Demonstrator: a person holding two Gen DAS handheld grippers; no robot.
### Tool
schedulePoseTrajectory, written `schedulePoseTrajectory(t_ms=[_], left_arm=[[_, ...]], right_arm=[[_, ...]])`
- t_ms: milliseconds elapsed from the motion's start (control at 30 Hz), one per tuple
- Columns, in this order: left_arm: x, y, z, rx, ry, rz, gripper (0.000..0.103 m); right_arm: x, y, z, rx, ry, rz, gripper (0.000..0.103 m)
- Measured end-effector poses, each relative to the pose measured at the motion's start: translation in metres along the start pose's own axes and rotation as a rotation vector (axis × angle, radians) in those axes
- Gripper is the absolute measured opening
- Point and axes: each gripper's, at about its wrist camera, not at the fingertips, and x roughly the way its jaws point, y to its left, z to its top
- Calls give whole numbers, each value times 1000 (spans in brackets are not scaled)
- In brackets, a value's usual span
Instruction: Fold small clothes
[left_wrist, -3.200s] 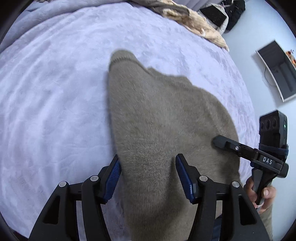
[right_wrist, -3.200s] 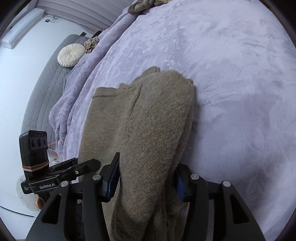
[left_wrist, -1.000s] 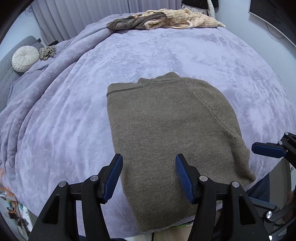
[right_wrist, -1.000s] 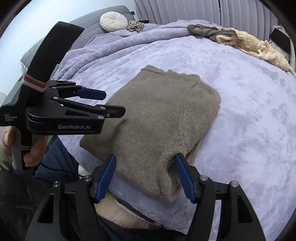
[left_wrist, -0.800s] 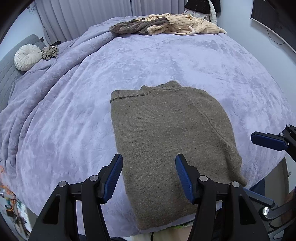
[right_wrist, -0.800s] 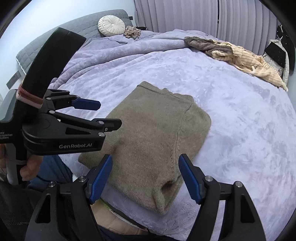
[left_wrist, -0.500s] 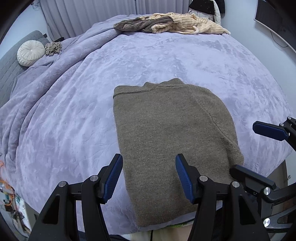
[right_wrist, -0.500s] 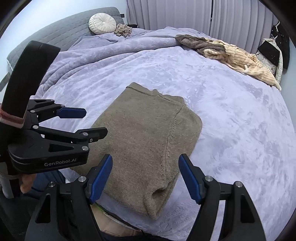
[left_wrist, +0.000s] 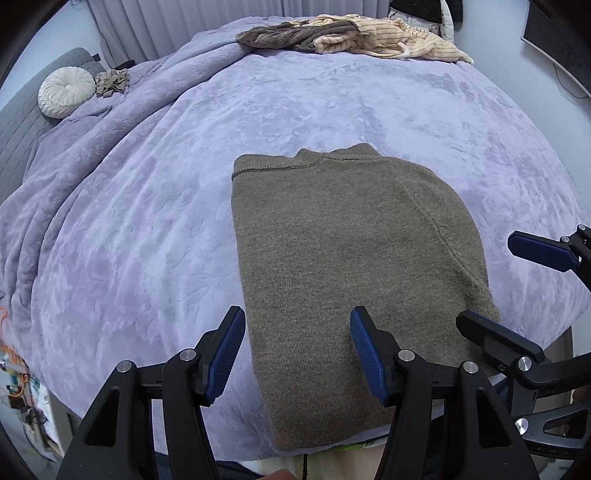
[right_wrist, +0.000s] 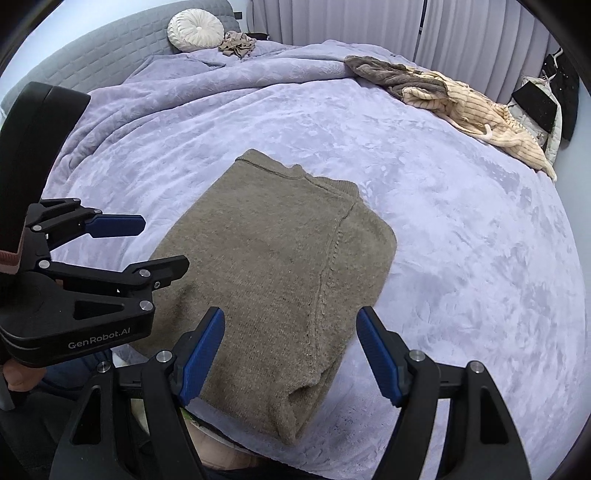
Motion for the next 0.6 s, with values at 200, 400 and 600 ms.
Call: schedulePoseTrajectory(t_ms=[200, 400, 600], left_arm=[[6, 3, 4, -12, 23, -1, 61], [11, 1, 9, -10, 34, -9, 61], [15, 6, 13, -18, 38, -22, 60]], right_arm=[[6, -1, 5, -10, 20, -13, 77], [9, -2, 10, -7, 29, -14, 77], [14, -2, 15, -14, 50, -16, 77]])
